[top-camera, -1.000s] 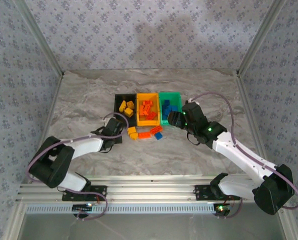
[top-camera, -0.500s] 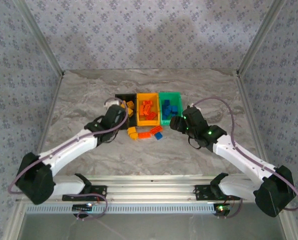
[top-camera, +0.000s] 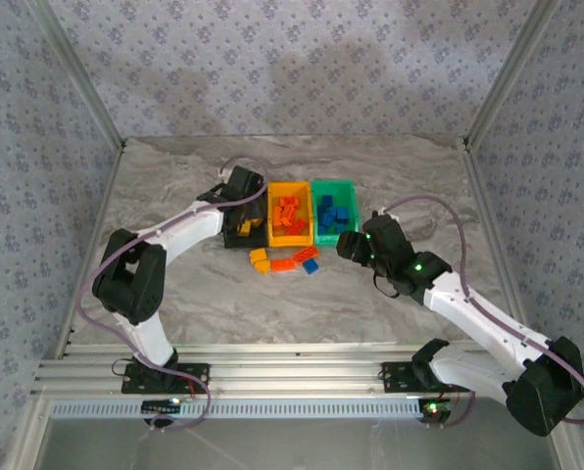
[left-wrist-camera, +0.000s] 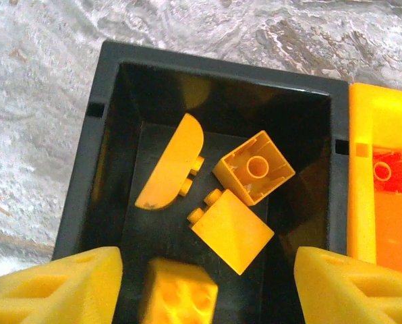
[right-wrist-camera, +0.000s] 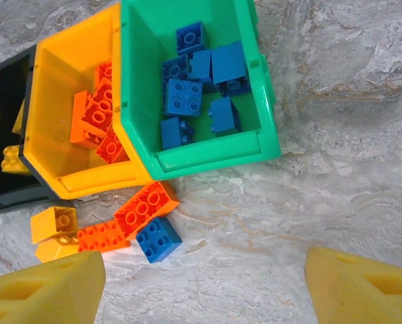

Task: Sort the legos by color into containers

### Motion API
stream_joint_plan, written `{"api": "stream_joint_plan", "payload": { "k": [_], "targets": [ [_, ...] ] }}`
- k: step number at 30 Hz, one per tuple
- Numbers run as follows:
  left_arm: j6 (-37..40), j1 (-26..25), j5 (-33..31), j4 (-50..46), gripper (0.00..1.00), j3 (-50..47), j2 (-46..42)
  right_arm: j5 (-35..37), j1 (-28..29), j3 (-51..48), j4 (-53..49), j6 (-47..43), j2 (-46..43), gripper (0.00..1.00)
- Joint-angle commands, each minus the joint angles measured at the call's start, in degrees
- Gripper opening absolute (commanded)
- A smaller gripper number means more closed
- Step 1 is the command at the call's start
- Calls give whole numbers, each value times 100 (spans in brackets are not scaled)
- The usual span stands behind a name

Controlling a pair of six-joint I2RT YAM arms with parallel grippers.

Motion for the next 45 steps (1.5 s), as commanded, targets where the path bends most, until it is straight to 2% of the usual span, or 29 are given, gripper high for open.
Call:
{"api": "stream_joint_plan", "payload": {
  "k": [1, 5, 9, 14, 21, 30, 39, 43, 45],
  "targets": [
    [49, -80, 214, -97, 80, 302, -243, -90, -18, -70, -77, 45, -49, 81],
    [69, -336, 398, -59, 89, 170, -886, -583, 20, -139, 230, -150, 232, 82],
    [-87, -663, 660, 39, 99, -495, -1753, -929, 256, 38, 426, -514, 999, 83],
    [-531, -1064, 792, -16, 99, -1670, -2891, -979, 660, 579, 529, -1081, 2301, 81],
    [-1233, -1703, 482, -513, 100, -2871, -4337, -651, 864, 1346, 311, -1505, 3580, 71],
    [-1661, -1730, 221, -1180, 100, -3582, -5393, -60, 999, 1981, -66, -1869, 4444, 60],
    [-1652, -1725, 58, -1401, 99, -3688, -5633, 107, 1183, 2191, -301, -1881, 4760, 37],
    [-1628, -1726, 57, -1333, 100, -3740, -5700, -40, 1264, 1820, -131, -1686, 4280, 28],
    [-1637, -1724, 58, -1255, 100, -3820, -5734, -84, 1347, 1551, -48, -1550, 3866, 27]
  ]
}}
